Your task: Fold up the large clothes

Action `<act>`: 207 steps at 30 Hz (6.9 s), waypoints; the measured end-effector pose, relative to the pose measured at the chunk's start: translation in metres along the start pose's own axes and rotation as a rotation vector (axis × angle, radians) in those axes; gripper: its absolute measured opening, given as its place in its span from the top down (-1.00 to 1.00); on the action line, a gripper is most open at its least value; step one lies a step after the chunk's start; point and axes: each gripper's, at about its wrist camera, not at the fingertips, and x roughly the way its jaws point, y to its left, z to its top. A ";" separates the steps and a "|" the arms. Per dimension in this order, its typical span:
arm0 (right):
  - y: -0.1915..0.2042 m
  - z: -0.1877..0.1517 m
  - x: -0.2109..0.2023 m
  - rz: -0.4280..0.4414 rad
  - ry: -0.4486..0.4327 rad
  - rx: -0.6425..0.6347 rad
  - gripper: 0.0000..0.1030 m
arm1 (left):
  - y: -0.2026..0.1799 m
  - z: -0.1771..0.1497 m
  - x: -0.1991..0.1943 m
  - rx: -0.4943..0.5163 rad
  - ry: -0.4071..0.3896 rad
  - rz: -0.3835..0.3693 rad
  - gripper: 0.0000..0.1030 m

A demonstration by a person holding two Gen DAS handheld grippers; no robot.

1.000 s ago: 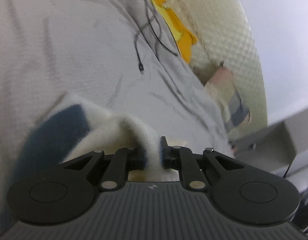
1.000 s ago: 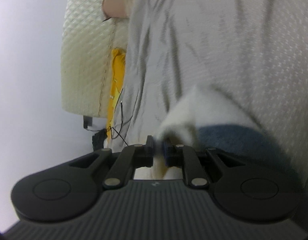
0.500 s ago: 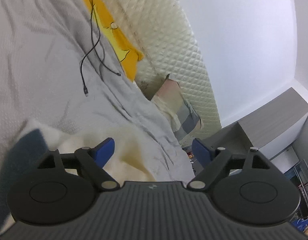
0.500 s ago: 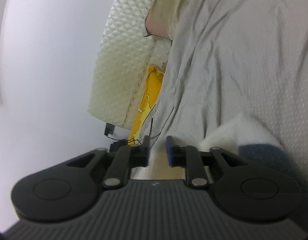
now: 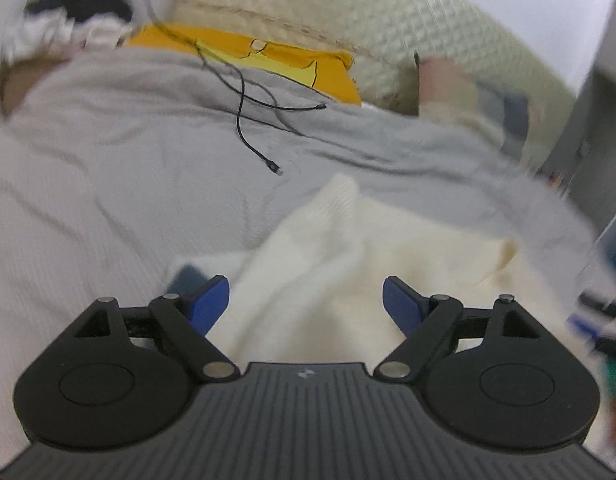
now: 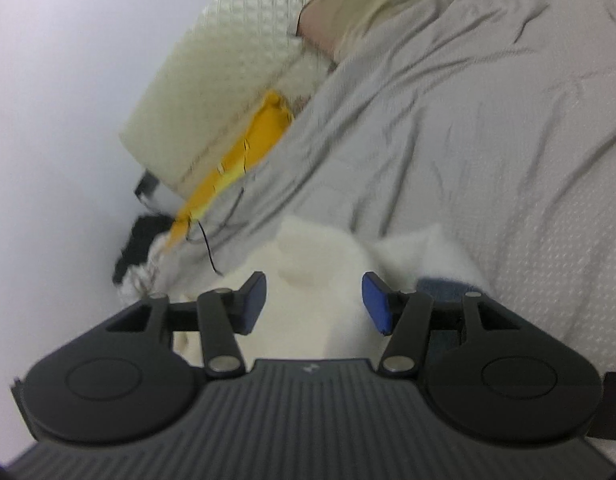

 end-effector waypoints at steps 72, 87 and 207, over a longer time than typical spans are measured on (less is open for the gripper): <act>0.095 -0.089 -0.083 -0.186 -0.017 -0.469 0.35 | -0.084 -0.085 -0.103 0.127 -0.024 -0.026 0.04; 0.077 -0.112 -0.057 -0.221 0.085 -0.396 0.39 | -0.087 -0.106 -0.059 0.156 0.081 0.059 0.03; 0.022 -0.126 -0.181 0.213 -0.060 0.326 -0.26 | -0.017 -0.108 -0.193 -0.492 -0.059 -0.345 -0.12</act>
